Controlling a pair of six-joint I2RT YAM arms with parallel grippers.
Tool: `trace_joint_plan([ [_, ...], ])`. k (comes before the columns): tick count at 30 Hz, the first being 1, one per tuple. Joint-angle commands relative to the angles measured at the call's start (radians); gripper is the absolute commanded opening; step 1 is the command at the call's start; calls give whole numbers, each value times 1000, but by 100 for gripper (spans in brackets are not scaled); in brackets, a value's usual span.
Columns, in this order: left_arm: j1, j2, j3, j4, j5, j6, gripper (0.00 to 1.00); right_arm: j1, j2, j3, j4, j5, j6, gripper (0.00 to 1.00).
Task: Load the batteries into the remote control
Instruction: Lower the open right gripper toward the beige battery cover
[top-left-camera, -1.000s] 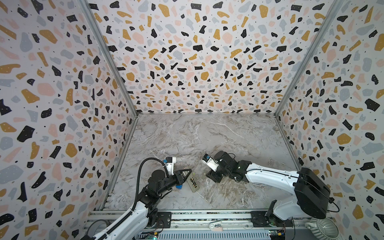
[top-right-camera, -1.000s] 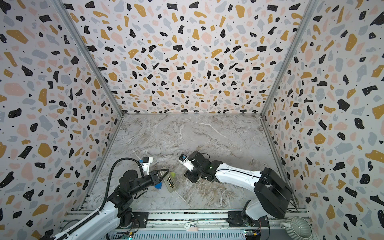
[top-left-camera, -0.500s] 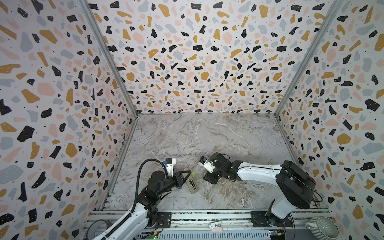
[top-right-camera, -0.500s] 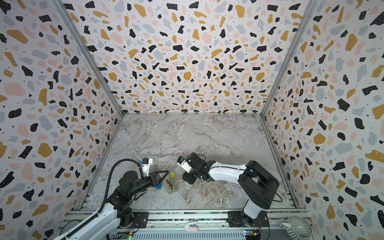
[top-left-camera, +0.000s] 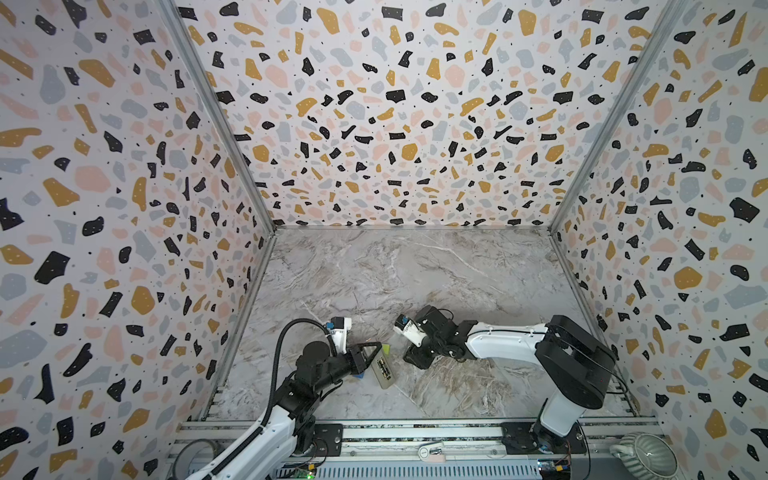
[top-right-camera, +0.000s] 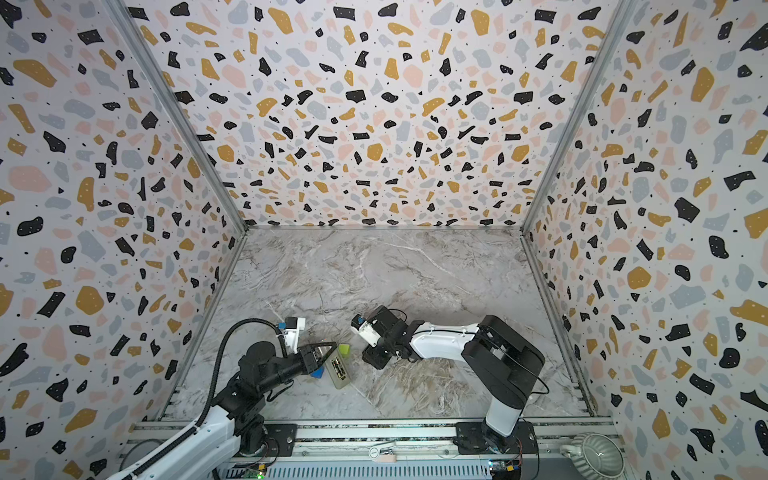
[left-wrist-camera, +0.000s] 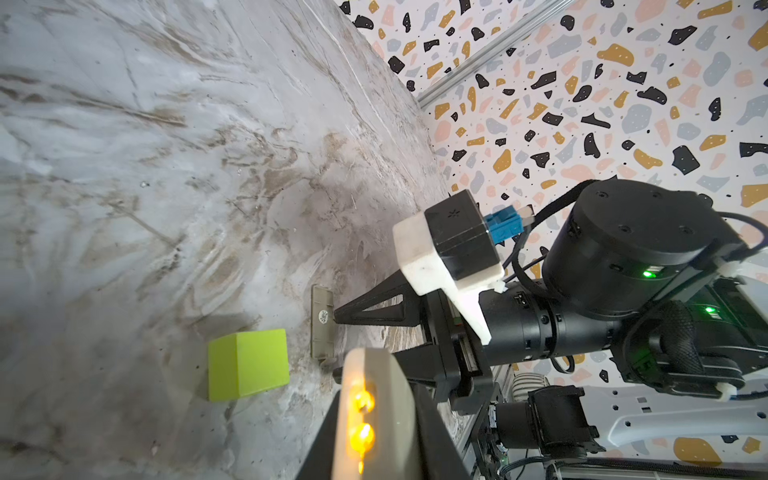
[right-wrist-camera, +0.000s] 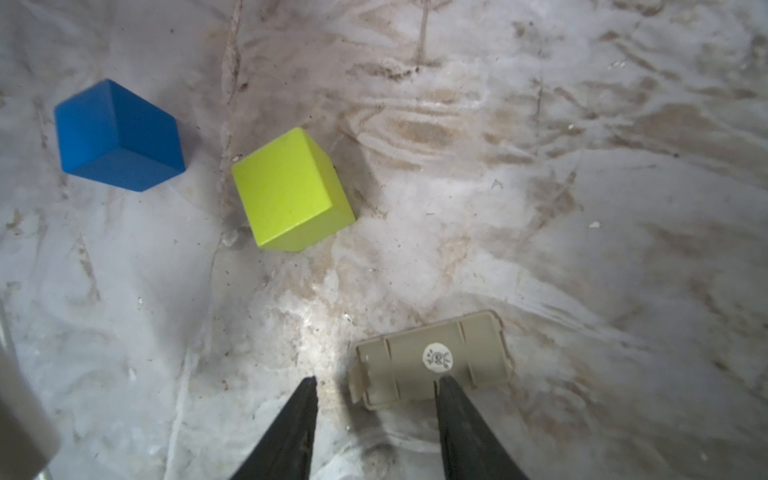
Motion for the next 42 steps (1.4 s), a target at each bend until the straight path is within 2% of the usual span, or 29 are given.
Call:
trace_joint_plan([
  [1, 8, -8, -14, 29, 6, 12, 0, -3, 0, 27, 0, -1, -3, 49],
  [22, 11, -6, -20, 28, 6, 33, 0, -9, 75, 68, -29, 39, -41, 50],
  [35, 13, 11, -19, 37, 5, 45, 0, 17, 84, 102, -111, 206, -76, 50],
  [42, 13, 14, -18, 43, 6, 46, 0, 16, 61, 87, -133, 247, -78, 50],
])
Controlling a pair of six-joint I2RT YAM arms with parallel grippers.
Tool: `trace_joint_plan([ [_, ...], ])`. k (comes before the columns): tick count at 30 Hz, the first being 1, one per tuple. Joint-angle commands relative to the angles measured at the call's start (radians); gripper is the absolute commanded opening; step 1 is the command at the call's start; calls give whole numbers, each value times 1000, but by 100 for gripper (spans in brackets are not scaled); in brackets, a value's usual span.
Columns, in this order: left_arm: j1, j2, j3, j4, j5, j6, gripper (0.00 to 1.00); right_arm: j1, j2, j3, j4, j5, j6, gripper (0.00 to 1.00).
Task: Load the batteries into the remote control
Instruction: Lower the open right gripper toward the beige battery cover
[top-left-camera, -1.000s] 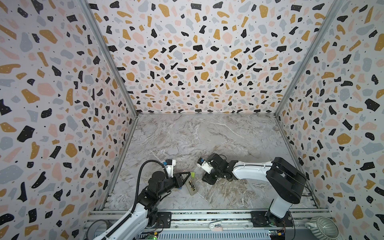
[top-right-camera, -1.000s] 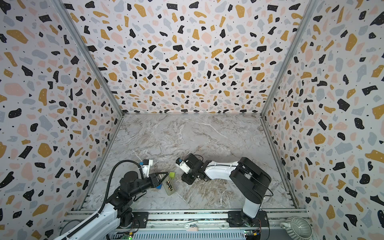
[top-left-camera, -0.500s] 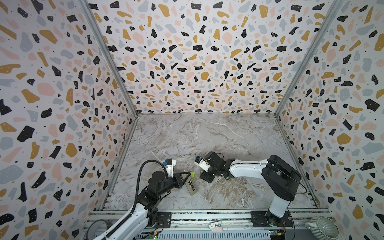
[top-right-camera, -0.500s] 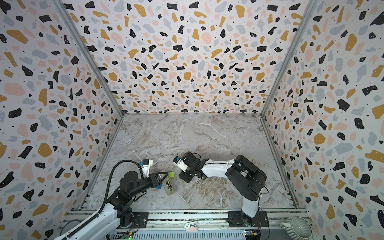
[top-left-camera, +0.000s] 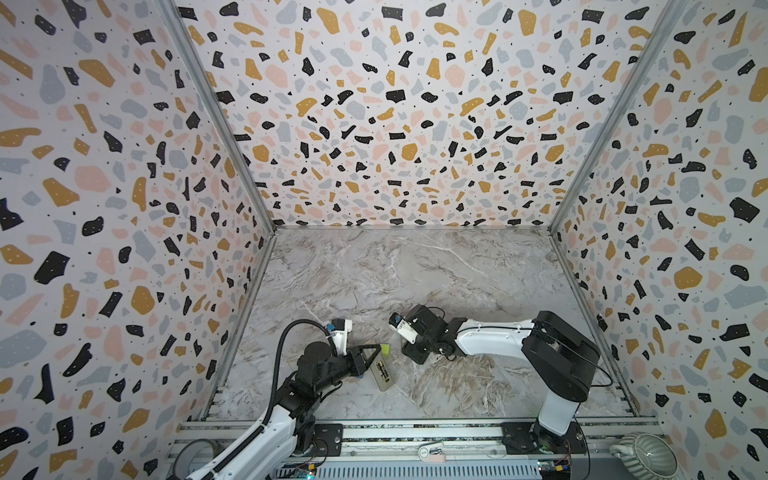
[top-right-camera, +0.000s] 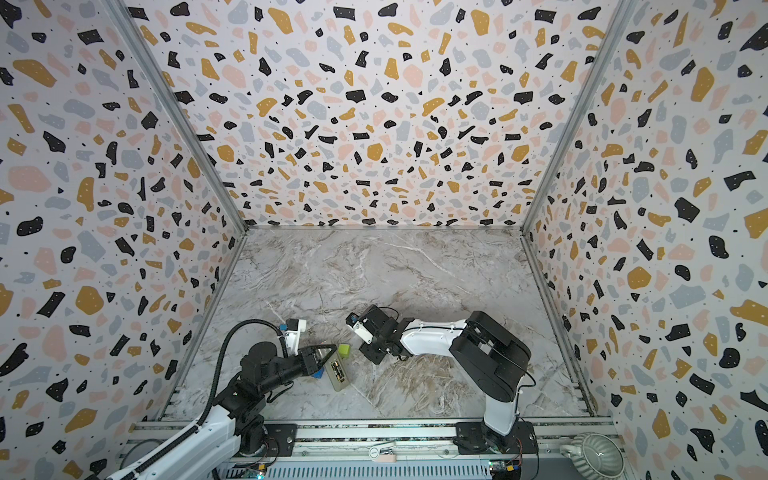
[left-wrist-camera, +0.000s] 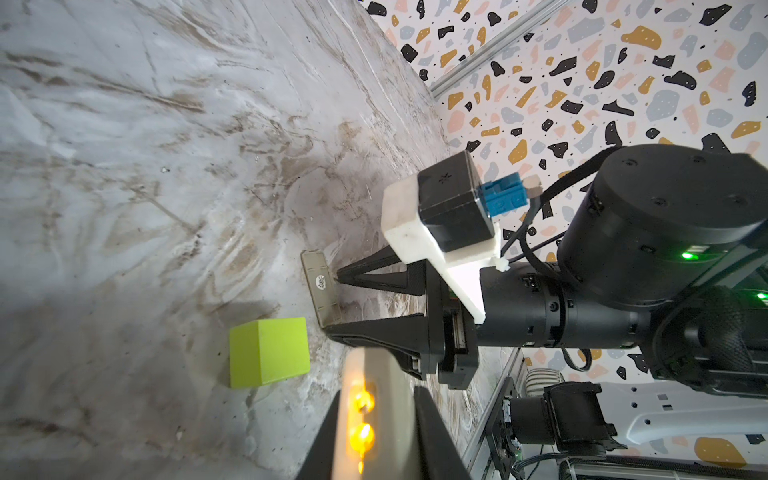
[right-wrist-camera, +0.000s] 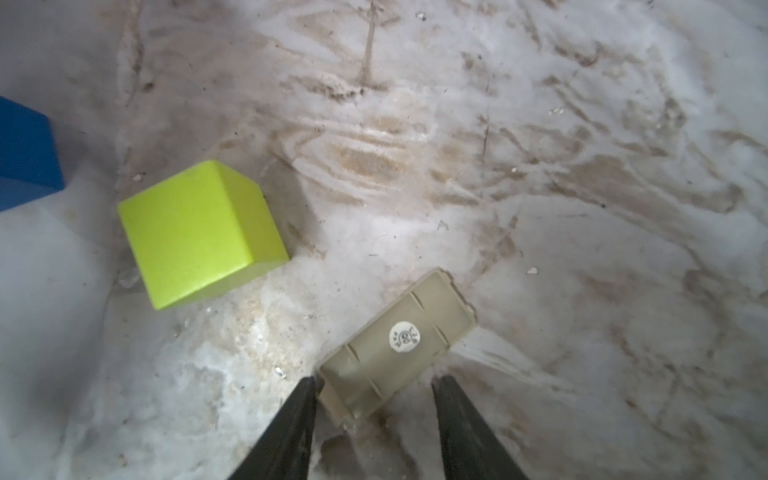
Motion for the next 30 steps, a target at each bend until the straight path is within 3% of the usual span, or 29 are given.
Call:
trace_joint_plan([
  [1, 7, -3, -10, 57, 6, 17, 0, -8, -24, -7, -93, 64, -7, 50],
  [14, 7, -16, -11, 46, 9, 16, 0, -64, -57, -16, -120, 116, -36, 49],
  [21, 7, -8, -11, 48, 8, 17, 0, -19, -90, 58, -132, 92, -39, 49],
  [30, 7, -23, -11, 38, 12, 15, 0, -13, -17, 123, -121, 38, -70, 45],
])
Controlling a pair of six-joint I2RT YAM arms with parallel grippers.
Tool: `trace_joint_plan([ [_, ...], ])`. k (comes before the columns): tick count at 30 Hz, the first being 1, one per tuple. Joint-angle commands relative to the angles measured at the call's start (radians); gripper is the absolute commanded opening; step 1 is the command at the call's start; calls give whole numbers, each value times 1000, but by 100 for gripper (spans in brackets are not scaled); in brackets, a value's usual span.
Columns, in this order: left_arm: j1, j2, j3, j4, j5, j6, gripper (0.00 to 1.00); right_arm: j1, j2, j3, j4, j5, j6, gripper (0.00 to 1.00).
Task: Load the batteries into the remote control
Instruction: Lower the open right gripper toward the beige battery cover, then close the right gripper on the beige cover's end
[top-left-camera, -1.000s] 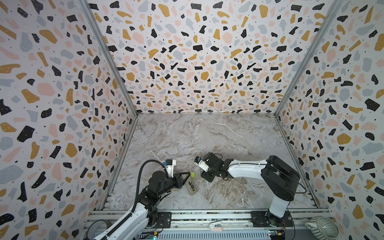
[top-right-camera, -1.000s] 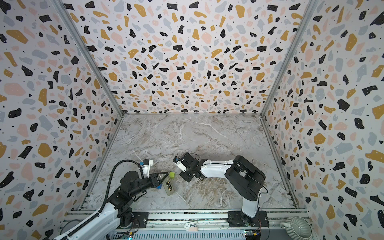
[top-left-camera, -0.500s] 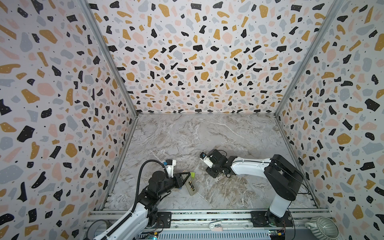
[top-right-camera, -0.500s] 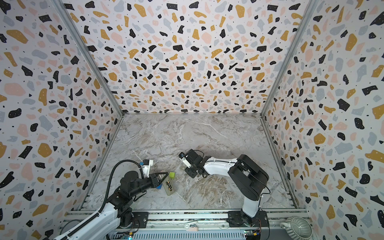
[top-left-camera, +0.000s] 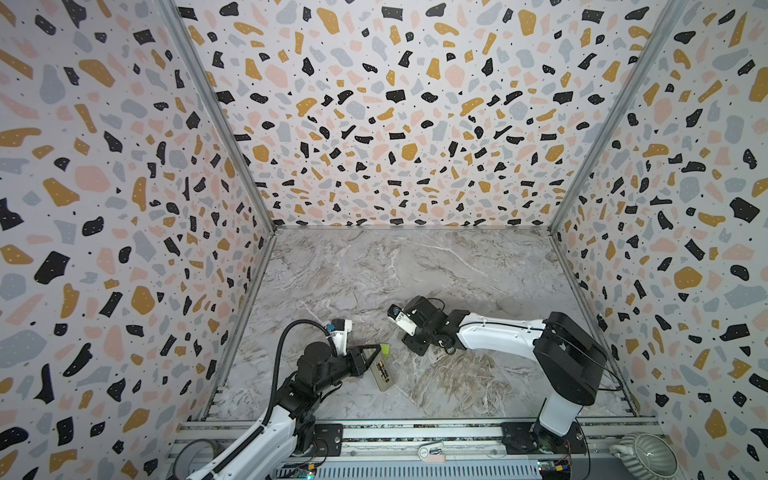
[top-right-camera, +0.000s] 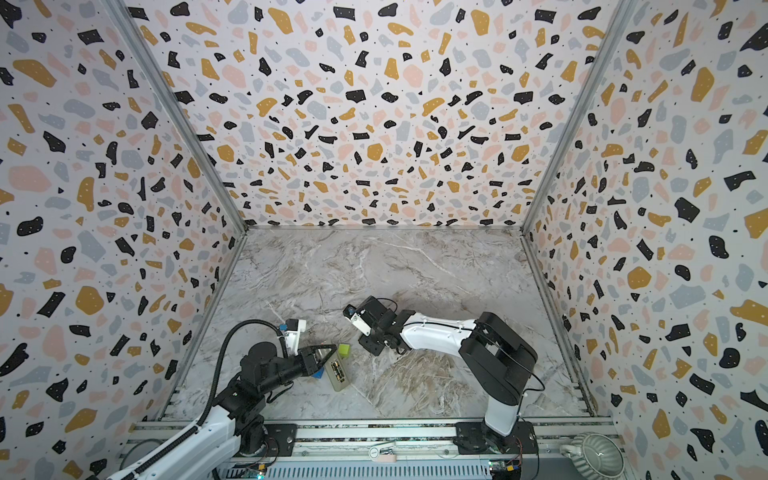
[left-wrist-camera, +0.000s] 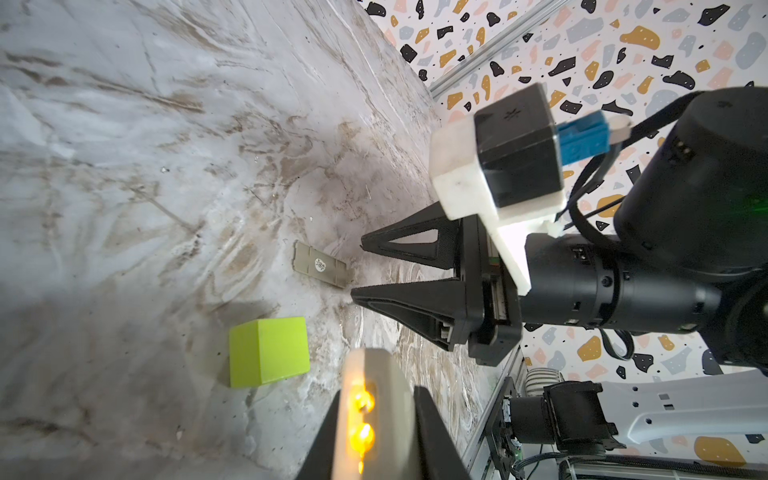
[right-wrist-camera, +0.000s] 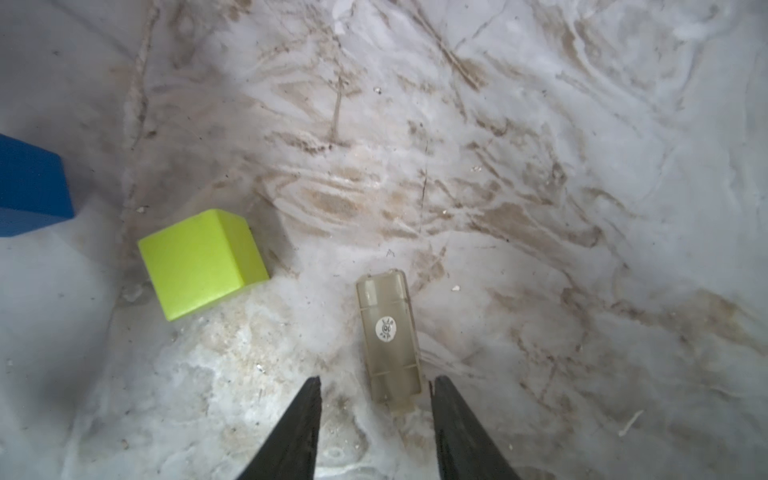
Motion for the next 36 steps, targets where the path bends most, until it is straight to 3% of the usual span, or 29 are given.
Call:
trace_joint_plan([
  [1, 6, -18, -8, 37, 12, 15, 0, -7, 25, 29, -17, -19, -15, 43],
  [9, 7, -2, -2, 39, 14, 26, 0, -17, 76, 61, -18, -49, -26, 34],
  [31, 7, 9, -8, 47, 15, 31, 0, -35, 131, 54, 1, -68, -31, 30],
  [36, 8, 4, -10, 47, 12, 31, 0, -45, 140, 51, 3, -62, -32, 26],
])
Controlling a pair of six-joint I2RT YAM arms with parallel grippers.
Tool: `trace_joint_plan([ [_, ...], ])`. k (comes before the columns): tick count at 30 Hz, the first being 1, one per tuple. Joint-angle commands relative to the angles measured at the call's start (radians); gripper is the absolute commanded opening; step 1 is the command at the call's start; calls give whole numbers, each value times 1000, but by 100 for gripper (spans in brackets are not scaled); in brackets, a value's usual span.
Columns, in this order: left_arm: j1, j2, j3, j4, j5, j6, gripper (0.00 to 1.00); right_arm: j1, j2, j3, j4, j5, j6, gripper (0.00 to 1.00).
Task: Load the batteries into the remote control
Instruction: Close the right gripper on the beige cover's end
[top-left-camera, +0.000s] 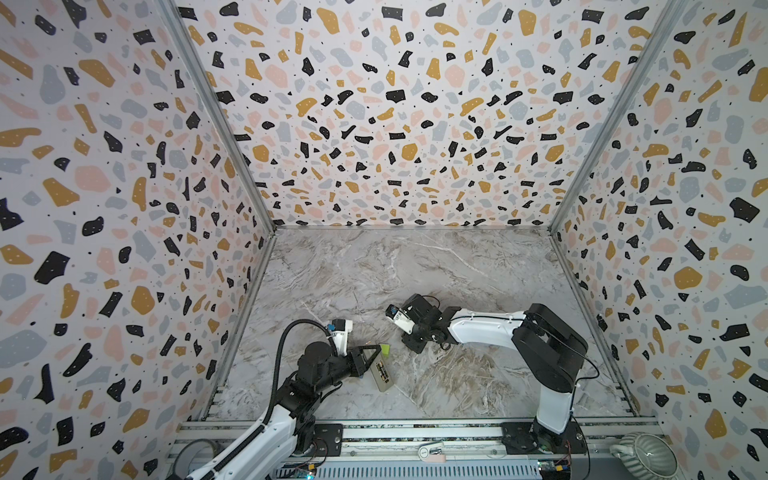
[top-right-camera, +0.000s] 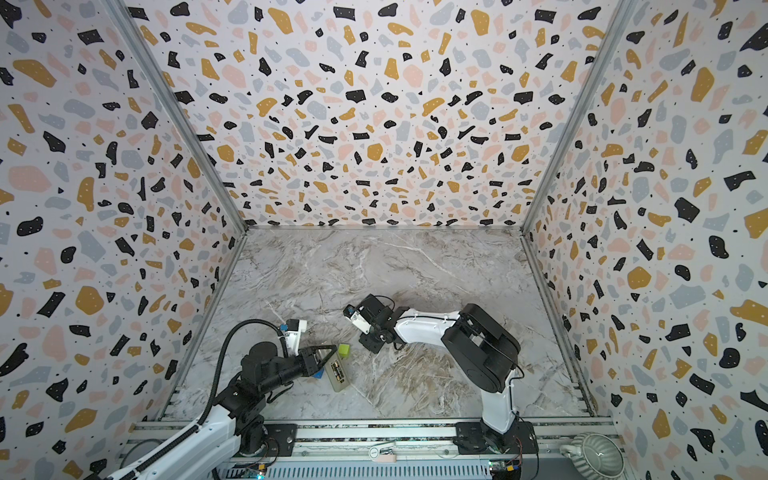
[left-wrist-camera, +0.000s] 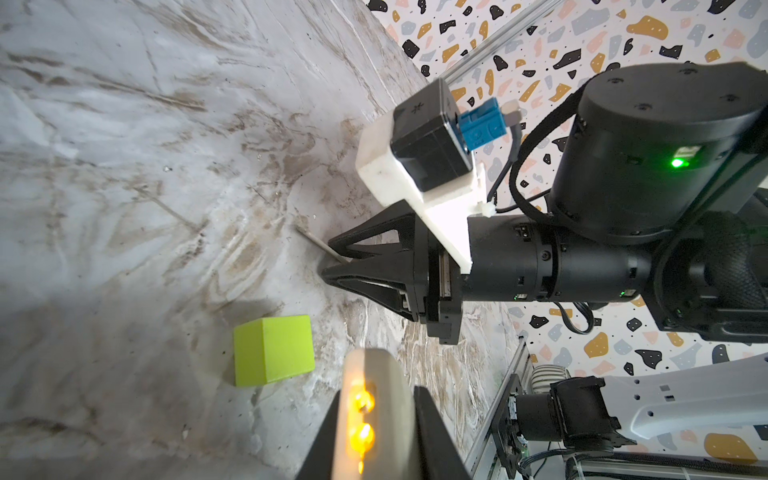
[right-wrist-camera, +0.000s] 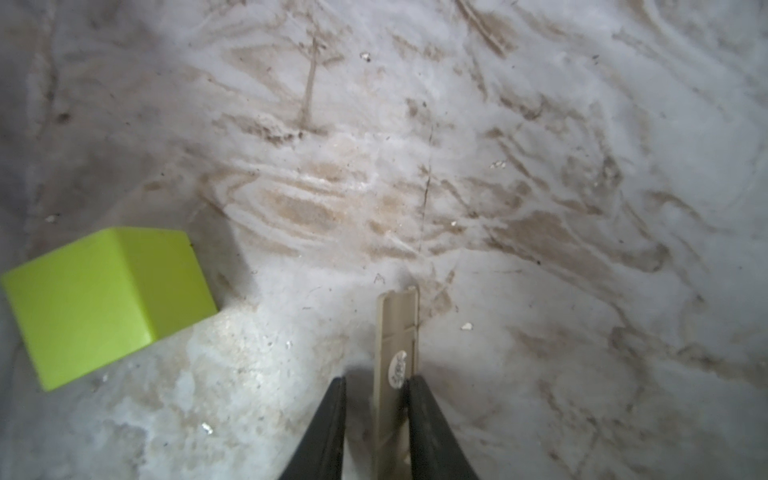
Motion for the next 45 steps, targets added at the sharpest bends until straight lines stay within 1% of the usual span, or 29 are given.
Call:
trace_joint_plan([
  [1, 8, -8, -12, 47, 12, 12, 0, -10, 18, 11, -26, -2, -7, 24],
  [4, 8, -6, -12, 49, 12, 14, 0, -12, 15, 10, -26, -1, -9, 18],
  [8, 8, -5, -13, 48, 13, 13, 0, -17, 5, 9, -39, -4, -14, 8],
  [12, 8, -5, -13, 46, 12, 12, 0, -13, -39, 0, -60, -60, -23, 0],
  [20, 8, 1, -10, 57, 11, 16, 0, -9, -185, -135, -23, -253, 14, 0],
  [25, 8, 18, -9, 83, 11, 11, 0, -7, -182, -179, -11, -287, 31, 0],
  [34, 8, 9, -5, 78, 10, 10, 0, -6, -151, -196, -2, -265, 30, 2],
  [36, 8, 10, -3, 80, 9, 9, 0, -7, -152, -197, -4, -254, 31, 5],
  [41, 8, 9, 6, 83, 6, 11, 0, -6, -155, -194, -12, -206, 29, 19],
  [45, 8, 12, 10, 87, 7, 11, 0, -6, -156, -186, -23, -169, 24, 26],
])
